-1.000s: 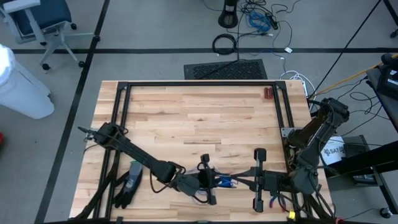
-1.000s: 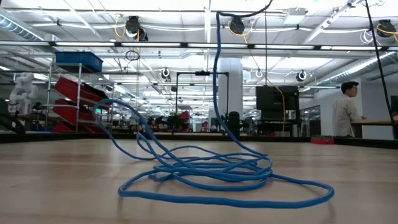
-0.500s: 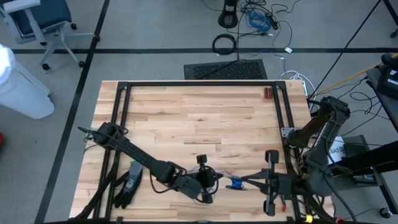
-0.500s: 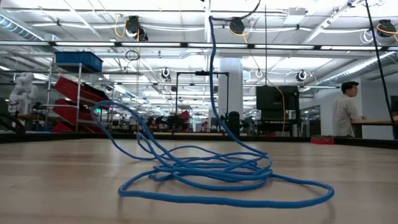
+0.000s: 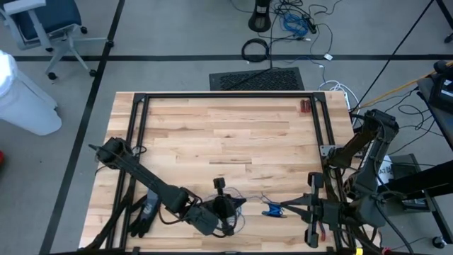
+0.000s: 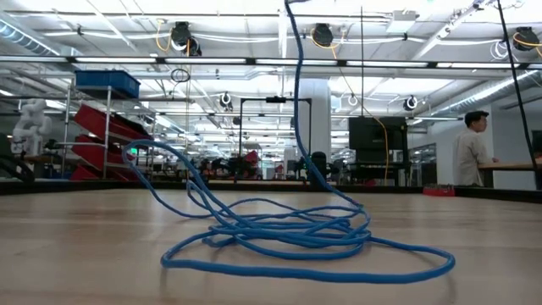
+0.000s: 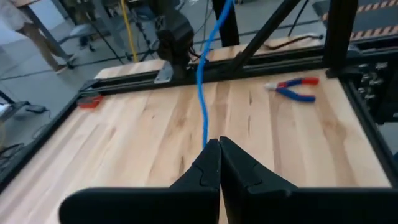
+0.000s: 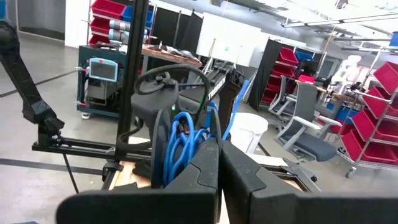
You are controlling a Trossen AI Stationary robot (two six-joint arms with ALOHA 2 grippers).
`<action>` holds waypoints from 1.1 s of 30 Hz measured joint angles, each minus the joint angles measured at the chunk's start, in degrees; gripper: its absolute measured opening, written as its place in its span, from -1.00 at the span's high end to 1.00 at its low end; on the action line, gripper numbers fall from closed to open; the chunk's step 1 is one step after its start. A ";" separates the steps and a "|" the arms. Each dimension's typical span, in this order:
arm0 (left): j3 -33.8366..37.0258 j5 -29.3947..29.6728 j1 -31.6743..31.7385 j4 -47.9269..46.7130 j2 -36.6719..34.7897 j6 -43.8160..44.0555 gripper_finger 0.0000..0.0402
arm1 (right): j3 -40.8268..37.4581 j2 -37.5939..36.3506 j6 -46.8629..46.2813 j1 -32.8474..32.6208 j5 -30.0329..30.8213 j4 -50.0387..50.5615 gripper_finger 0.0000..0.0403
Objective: Coil cords
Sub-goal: Coil the blue wire onto the spool
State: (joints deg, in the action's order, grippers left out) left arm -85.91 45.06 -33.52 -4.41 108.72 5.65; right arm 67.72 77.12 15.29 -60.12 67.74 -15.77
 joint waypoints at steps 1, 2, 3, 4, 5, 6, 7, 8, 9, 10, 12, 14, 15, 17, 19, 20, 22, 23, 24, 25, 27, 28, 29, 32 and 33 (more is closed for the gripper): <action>0.02 0.82 -0.43 -1.52 -0.64 0.03 1.00 | 0.00 0.00 -0.02 0.00 -0.10 0.36 1.00; 0.04 1.28 -0.63 -1.92 -1.04 0.37 1.00 | 0.00 0.00 -0.02 0.00 -0.13 0.74 1.00; 0.02 1.86 -0.78 -2.21 -1.60 0.97 1.00 | 0.00 0.00 -0.01 0.00 -0.23 1.18 1.00; 0.02 2.79 -1.26 -3.33 -2.27 1.34 1.00 | 0.00 0.00 0.00 0.00 -0.22 1.57 1.00; 0.02 3.28 -1.55 -3.82 -2.79 1.51 1.00 | 0.00 0.00 0.00 0.00 -0.29 1.97 1.00; 0.02 3.51 -1.85 -3.83 -3.22 1.53 1.00 | 0.00 0.00 0.00 0.00 -0.39 2.53 1.00; 0.02 3.75 -2.29 -4.19 -3.74 1.50 1.00 | 0.00 0.00 0.02 0.00 -0.39 3.39 1.00; 0.02 4.37 -2.66 -4.45 -3.97 1.49 1.00 | 0.00 0.00 -0.04 0.07 -0.48 4.17 1.00; 0.02 4.81 -2.94 -4.35 -4.23 1.51 1.00 | 0.00 0.00 -0.31 0.19 -0.57 4.99 1.00; 0.02 5.33 -3.34 -4.66 -4.59 1.48 1.00 | 0.00 0.00 -0.76 0.40 -0.57 5.62 1.00; 0.02 6.33 -3.85 -5.39 -5.30 1.49 1.00 | 0.00 0.00 -1.89 0.79 -0.59 6.57 1.00; 0.02 7.87 -4.25 -5.37 -5.90 1.46 1.00 | 0.00 0.00 -3.31 1.44 -1.69 8.22 1.00; 0.02 8.41 -4.45 -5.39 -6.14 1.46 1.00 | 0.00 0.00 -3.94 1.92 -2.98 9.00 1.00; 0.02 9.03 -4.66 -5.67 -6.45 1.46 1.00 | 0.00 0.00 -4.98 2.87 -5.41 10.35 1.00; 0.02 9.47 -4.84 -5.61 -6.53 1.36 1.00 | 0.00 0.00 -5.88 3.85 -7.23 11.18 1.00; 0.02 9.62 -4.91 -5.65 -6.62 1.17 1.00 | 0.00 0.00 -6.38 4.37 -8.15 11.67 1.00; 0.02 9.65 -4.92 -5.71 -6.72 1.08 1.00 | 0.00 0.00 -7.41 5.41 -9.64 12.94 1.00; 0.02 9.68 -4.92 -5.69 -6.77 1.10 1.00 | 0.00 0.00 -7.98 5.73 -9.97 13.44 1.00; 0.02 9.69 -4.92 -5.67 -6.79 1.16 1.00 | 0.00 0.00 -8.68 6.04 -10.29 14.16 1.00; 0.02 9.71 -4.92 -5.65 -6.79 1.41 1.00 | 0.00 0.00 -9.07 6.39 -10.49 14.45 1.00; 0.02 9.70 -5.02 -5.63 -6.79 2.30 1.00 | 0.00 0.00 -9.30 6.81 -10.80 14.43 1.00; 0.02 9.60 -5.09 -5.61 -6.79 3.47 0.99 | 0.00 0.00 -9.31 6.90 -10.74 14.12 1.00; 0.02 8.60 -5.13 -5.56 -6.79 5.08 0.98 | 0.00 0.00 -9.31 6.95 -10.79 13.81 1.00; 0.16 -1.43 -5.14 -4.31 -6.45 7.78 0.93 | 0.00 0.00 -9.29 6.95 -10.69 13.72 1.00; 0.48 -4.64 -5.14 -3.23 -6.19 7.68 0.89 | 0.00 0.00 -9.25 6.93 -10.69 13.71 1.00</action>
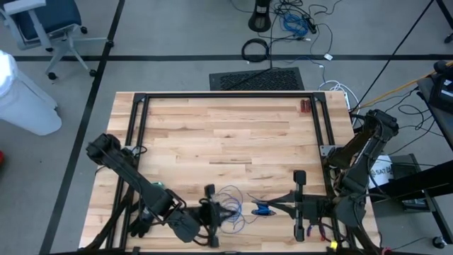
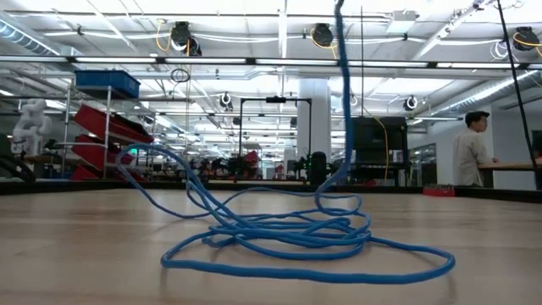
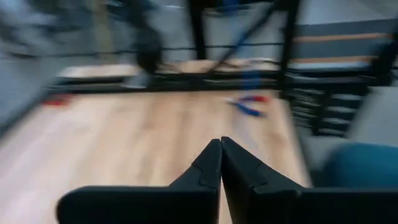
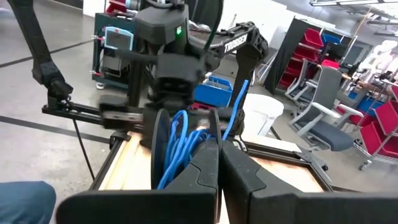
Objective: Coil cords
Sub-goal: Coil the blue wire onto the spool
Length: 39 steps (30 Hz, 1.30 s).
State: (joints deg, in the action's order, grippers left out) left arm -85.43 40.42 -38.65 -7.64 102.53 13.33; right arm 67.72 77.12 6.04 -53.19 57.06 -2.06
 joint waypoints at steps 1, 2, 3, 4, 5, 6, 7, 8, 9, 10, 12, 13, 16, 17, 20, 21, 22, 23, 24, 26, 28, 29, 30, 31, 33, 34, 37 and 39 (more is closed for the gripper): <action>0.28 -2.57 0.02 1.62 0.57 -0.37 0.86 | 0.00 -0.02 0.01 0.00 0.03 -0.03 1.00; 0.44 -4.10 0.00 3.33 1.09 -1.13 0.81 | 0.00 -0.07 -0.02 0.00 0.00 -0.13 1.00; 0.48 -4.80 -0.02 3.90 1.72 -2.26 0.76 | 0.00 -0.07 -0.06 0.00 0.05 -0.19 1.00; 0.51 -4.84 -0.07 4.92 2.53 -3.14 0.71 | 0.00 -0.11 -0.11 0.00 0.05 -0.27 1.00; 0.51 -4.96 -0.09 5.82 3.14 -3.40 0.66 | 0.00 -0.13 -0.17 0.00 0.03 -0.35 1.00; 0.51 -5.02 -0.07 6.06 3.71 -3.57 0.60 | 0.00 -0.20 -0.19 0.00 0.09 -0.27 1.00; 0.52 -5.02 0.01 6.24 4.31 -3.56 0.54 | 0.00 -0.26 -0.23 0.00 0.04 -0.29 1.00; 0.53 -5.00 0.21 6.55 4.86 -3.63 0.49 | 0.00 -0.33 -0.23 0.00 0.06 -0.31 1.00; 0.53 -5.00 0.41 6.83 5.41 -3.91 0.45 | 0.00 -0.41 -0.23 0.00 0.13 -0.33 1.00; 0.53 -5.02 0.62 7.07 6.01 -4.68 0.41 | 0.00 -0.54 -0.23 -0.02 0.11 -0.31 1.00; 0.55 -5.08 1.08 8.48 7.41 -5.26 0.35 | 0.00 -0.70 -0.23 -0.02 0.12 -0.29 1.00; 0.58 -5.29 1.30 9.04 8.01 -5.53 0.33 | 0.00 -0.76 -0.23 -0.02 0.12 -0.31 1.00; 0.59 -6.05 2.01 11.66 9.78 -7.53 0.30 | 0.00 -0.76 0.02 -0.04 0.14 -0.28 1.00; 0.59 -6.55 2.21 12.60 10.41 -8.01 0.30 | 0.00 -0.76 0.03 -0.04 0.17 -0.27 1.00; 0.59 -8.89 2.99 13.51 11.71 -8.13 0.30 | 0.00 -0.76 0.05 -0.04 0.15 -0.31 1.00; 0.59 -9.23 3.24 13.52 11.97 -7.78 0.30 | 0.00 -0.76 0.09 -0.04 0.15 -0.27 1.00; 0.59 -9.24 3.49 13.73 12.25 -7.48 0.30 | 0.00 -0.76 0.12 -0.04 0.15 -0.29 1.00; 0.59 -9.19 3.70 13.86 12.46 -6.93 0.30 | 0.00 -0.76 0.12 -0.06 0.15 -0.33 1.00; 0.59 -9.19 3.88 13.82 12.54 -6.52 0.30 | 0.00 -0.76 0.12 -0.11 0.17 -0.34 1.00; 0.59 -9.18 4.25 13.83 12.74 -5.97 0.30 | 0.00 -0.76 0.16 -0.13 0.15 -0.51 1.00; 0.59 -9.13 4.47 14.09 12.86 -4.78 0.30 | 0.00 -0.76 0.18 -0.13 0.15 -0.69 1.00; 0.59 -9.16 4.55 14.51 12.92 -4.64 0.30 | 0.00 -0.76 0.18 -0.13 0.15 -0.77 1.00; 0.59 -9.31 4.57 14.97 12.94 -4.64 0.30 | 0.00 -0.76 0.30 -0.13 0.15 -0.75 1.00; 0.59 -10.12 4.57 15.22 12.94 -4.63 0.30 | 0.00 -0.76 0.46 -0.13 0.22 -0.73 1.00; 0.59 -12.97 4.57 15.47 12.93 -4.60 0.30 | 0.00 -0.76 0.58 -0.16 1.18 -0.75 1.00; 0.59 -14.61 4.57 15.46 12.93 -4.60 0.30 | 0.00 -0.76 0.58 -0.15 1.52 -0.76 1.00; 0.59 -16.60 4.50 16.57 12.93 -4.57 0.30 | 0.00 -0.74 0.60 -0.15 1.52 -0.71 1.00; 0.59 -16.59 4.52 16.81 12.91 -4.29 0.30 | 0.00 -0.74 0.60 -0.15 1.55 -0.77 1.00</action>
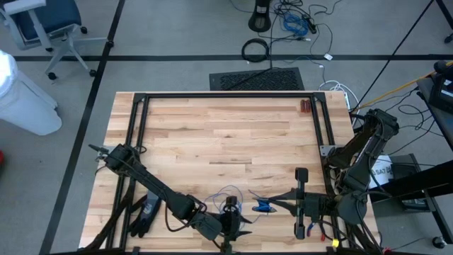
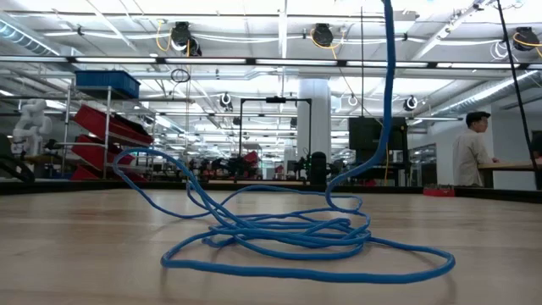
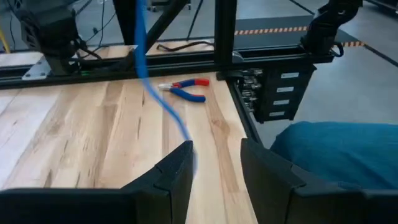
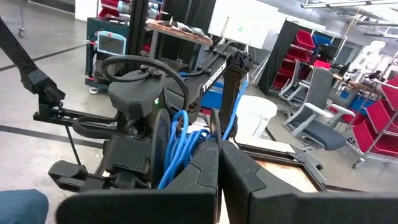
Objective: Coil cords
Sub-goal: Coil the blue wire onto the spool
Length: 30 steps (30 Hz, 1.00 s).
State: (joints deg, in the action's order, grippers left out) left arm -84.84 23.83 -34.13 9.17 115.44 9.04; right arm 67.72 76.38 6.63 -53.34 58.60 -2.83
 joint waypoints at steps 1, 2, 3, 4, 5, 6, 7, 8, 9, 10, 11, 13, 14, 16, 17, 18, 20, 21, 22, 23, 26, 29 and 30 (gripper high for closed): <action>0.00 0.25 0.11 -0.10 0.00 0.61 0.30 | 0.00 0.00 0.00 0.00 -0.01 0.00 1.00; 0.00 0.46 0.30 -0.37 0.00 1.11 0.30 | 0.00 0.00 -0.01 0.00 -0.02 0.02 1.00; 0.00 0.65 0.50 -0.46 0.00 1.35 0.30 | 0.00 0.00 -0.03 0.00 0.00 0.02 1.00; 0.00 0.77 0.73 -0.44 0.00 2.10 0.30 | 0.00 0.00 -0.04 0.00 0.00 0.02 1.00; 0.00 0.94 0.86 -0.46 0.00 2.72 0.30 | 0.00 0.00 -0.03 0.00 0.00 0.00 1.00; 0.00 1.04 1.12 -0.48 0.00 3.29 0.30 | 0.00 0.00 -0.06 0.00 0.00 0.00 1.00; 0.00 1.04 1.30 -0.60 0.00 4.01 0.30 | 0.00 0.00 -0.07 0.00 0.00 0.00 1.00; 0.00 1.04 1.47 -0.69 0.00 4.18 0.30 | 0.00 0.00 -0.05 0.00 0.00 0.02 1.00; 0.00 1.06 1.57 -0.70 0.00 4.21 0.30 | 0.00 0.00 -0.04 0.00 0.00 0.01 1.00; 0.00 1.09 1.63 -0.66 0.00 4.22 0.30 | 0.00 0.00 -0.04 0.00 0.00 0.00 1.00; 0.00 1.12 1.63 -0.64 0.00 4.22 0.30 | 0.00 0.00 -0.04 0.00 0.00 0.00 1.00; 0.00 1.12 1.58 -0.71 0.00 4.22 0.30 | 0.00 0.00 -0.02 0.00 0.00 0.00 1.00; 0.00 1.12 1.56 -0.74 0.00 4.22 0.30 | 0.00 0.00 -0.02 0.00 0.00 0.00 1.00; 0.00 1.12 1.51 -0.68 0.00 4.22 0.32 | 0.00 0.00 -0.02 0.00 0.03 0.00 1.00; 0.00 1.12 1.51 -0.68 0.00 4.22 0.34 | 0.00 0.00 -0.02 0.00 0.03 0.00 1.00; 0.00 1.12 1.53 -0.74 0.00 4.24 0.36 | 0.00 0.00 -0.02 0.00 0.03 -0.01 1.00; 0.00 1.43 1.53 -0.94 0.00 4.34 0.40 | 0.00 0.00 -0.02 0.00 0.03 -0.09 1.00; 0.00 1.64 1.53 -1.08 0.00 4.50 0.42 | 0.00 0.00 -0.02 0.00 0.03 -0.09 1.00; 0.00 1.68 1.53 -1.38 0.00 4.82 0.45 | 0.00 0.00 -0.02 0.00 0.03 -0.10 1.00; 0.00 1.69 1.53 -1.66 0.00 5.28 0.47 | 0.00 0.00 -0.02 0.00 0.03 -0.09 1.00; 0.00 1.69 1.53 -2.12 0.00 5.46 0.58 | 0.00 0.00 -0.02 0.00 0.05 -0.16 1.00; 0.00 1.69 1.61 -2.17 0.00 5.25 0.74 | 0.00 0.00 -0.01 0.00 0.05 -0.17 1.00; 0.00 1.69 1.64 -2.25 0.00 5.22 0.81 | 0.00 0.00 -0.02 0.00 0.05 -0.17 1.00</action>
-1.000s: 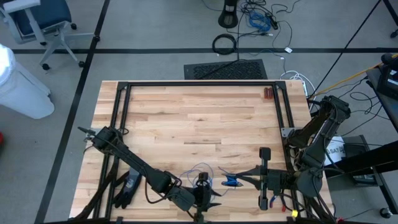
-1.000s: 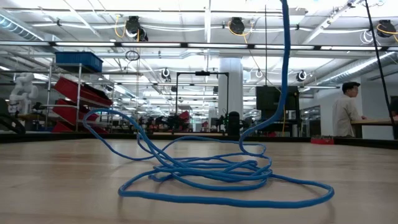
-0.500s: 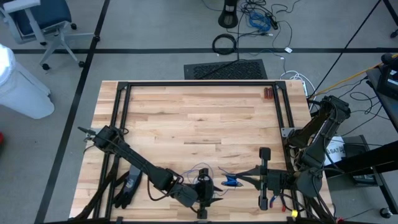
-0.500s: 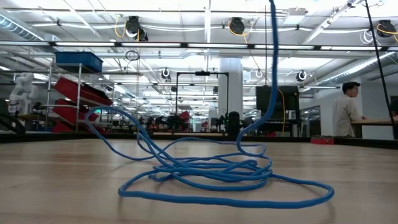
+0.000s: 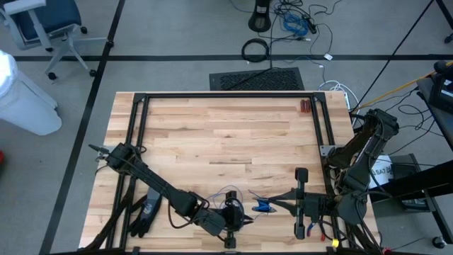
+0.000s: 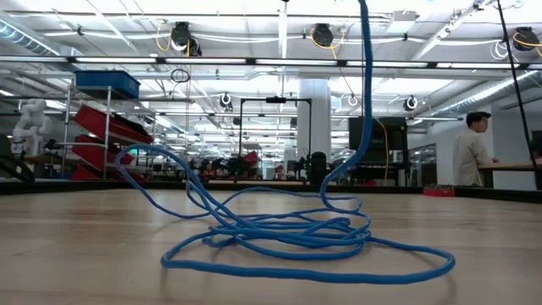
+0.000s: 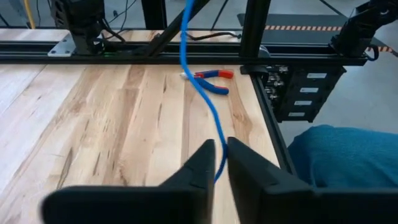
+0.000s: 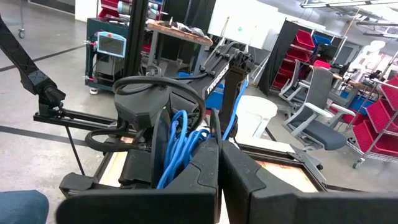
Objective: Coil cords
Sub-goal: Coil the blue wire onto the spool
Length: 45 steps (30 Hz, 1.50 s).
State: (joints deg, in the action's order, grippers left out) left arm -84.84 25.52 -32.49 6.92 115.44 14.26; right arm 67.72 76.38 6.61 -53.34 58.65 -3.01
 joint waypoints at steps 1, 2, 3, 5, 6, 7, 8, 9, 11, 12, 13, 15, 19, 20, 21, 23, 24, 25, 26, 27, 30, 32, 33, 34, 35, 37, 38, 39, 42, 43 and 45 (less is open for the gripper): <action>0.00 0.01 0.00 -0.04 0.00 -0.01 0.87 | 0.00 0.00 0.02 0.00 0.00 0.00 1.00; 0.00 0.00 0.00 -0.05 0.00 -0.04 0.93 | 0.00 0.00 0.01 0.01 0.00 0.00 1.00; 0.00 0.00 0.00 -0.05 0.00 -0.09 0.96 | 0.00 0.00 0.02 0.01 0.00 0.00 1.00; 0.00 0.01 0.01 -0.15 0.00 -0.15 0.96 | 0.00 0.00 0.02 0.02 0.00 0.00 1.00; 0.00 0.02 0.02 -0.18 0.00 -0.37 0.96 | 0.00 0.00 0.02 0.00 0.00 0.00 1.00; 0.00 0.02 0.00 -0.18 0.00 -1.00 0.96 | 0.00 0.00 0.02 0.00 0.00 0.00 1.00; 0.00 0.02 0.00 -0.36 0.00 -1.28 0.97 | 0.00 0.00 0.02 0.00 0.00 -0.01 1.00; 0.00 0.02 0.00 -0.85 0.00 -1.33 0.98 | 0.00 0.00 0.02 0.00 0.00 0.00 1.00; 0.00 0.06 0.00 -2.82 -0.33 -1.29 0.98 | 0.00 0.00 0.02 0.00 -0.02 0.00 1.00; 0.00 0.22 0.00 -4.18 -0.69 -1.23 0.98 | 0.00 0.00 0.02 0.00 -0.02 0.00 1.00; 0.00 0.76 0.00 -5.31 -1.12 -1.11 0.99 | 0.00 0.00 0.02 0.00 -0.02 0.00 1.00; 0.00 3.05 -0.26 -8.16 -2.20 -0.14 0.99 | 0.00 0.00 0.02 0.00 -0.16 0.01 1.00; 0.00 8.29 -0.72 -15.11 -4.34 2.35 0.99 | 0.00 0.00 -0.02 0.00 -0.41 0.09 1.00; 0.00 9.65 -1.02 -16.77 -4.99 3.01 0.99 | 0.00 0.00 -0.24 0.00 -0.48 0.18 1.00; 0.00 10.90 -1.32 -18.45 -5.59 3.44 0.99 | 0.00 0.00 -0.49 0.00 -0.48 0.25 1.00; 0.00 13.17 -1.90 -20.48 -6.46 4.36 0.99 | 0.00 0.00 -0.77 0.00 -0.52 0.41 1.00; 0.00 14.12 -2.29 -21.90 -6.90 4.79 0.99 | 0.00 0.00 -1.01 0.00 -0.52 0.64 1.00; 0.00 14.91 -2.60 -23.02 -7.24 4.95 0.99 | 0.00 0.00 -1.32 0.00 -0.52 0.82 1.00; 0.00 15.21 -2.96 -23.70 -7.59 4.97 0.99 | 0.00 0.00 -1.38 0.00 -0.52 1.09 1.00; 0.00 15.45 -3.27 -24.44 -8.03 4.97 0.99 | 0.00 0.00 -1.40 0.00 -0.52 1.20 1.00; 0.00 16.88 -4.63 -24.68 -9.50 4.92 0.99 | 0.00 0.00 -1.44 0.00 -0.50 1.72 1.00; 0.00 18.11 -5.61 -24.75 -10.55 4.94 0.99 | 0.00 0.00 -1.47 0.00 -0.53 2.22 1.00; 0.00 18.76 -6.18 -25.16 -11.21 4.96 0.99 | 0.00 0.00 -1.47 0.00 -0.53 2.39 1.00; 0.00 19.69 -6.72 -26.00 -11.90 4.96 0.99 | 0.00 0.00 -1.49 0.00 -0.55 2.43 1.00; 0.00 20.67 -7.16 -26.58 -12.44 4.96 0.99 | 0.00 0.02 -1.61 0.00 -0.55 2.53 1.00; 0.00 23.30 -8.30 -27.51 -13.51 4.95 0.99 | 0.00 0.01 -1.68 0.00 -1.57 2.67 1.00; 0.00 24.67 -8.83 -27.85 -14.00 4.94 0.99 | 0.00 0.02 -1.68 0.00 -2.50 2.68 1.00; 0.00 25.58 -9.35 -27.81 -14.46 4.94 1.00 | 0.00 0.02 -1.69 0.00 -3.34 2.75 1.00; 0.00 27.61 -10.63 -28.41 -16.29 4.94 1.00 | 0.00 0.02 -2.42 0.00 -3.69 2.97 1.00; 0.00 28.31 -10.94 -28.51 -16.80 4.90 1.00 | 0.00 0.02 -2.78 0.07 -3.70 3.48 1.00; 0.00 29.93 -11.64 -28.45 -17.77 4.53 1.00 | 0.00 0.02 -3.40 0.26 -3.72 4.47 1.00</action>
State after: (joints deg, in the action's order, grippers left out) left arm -84.84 55.45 -44.13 -21.53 97.67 18.79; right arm 67.72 76.40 3.21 -53.08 54.94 1.47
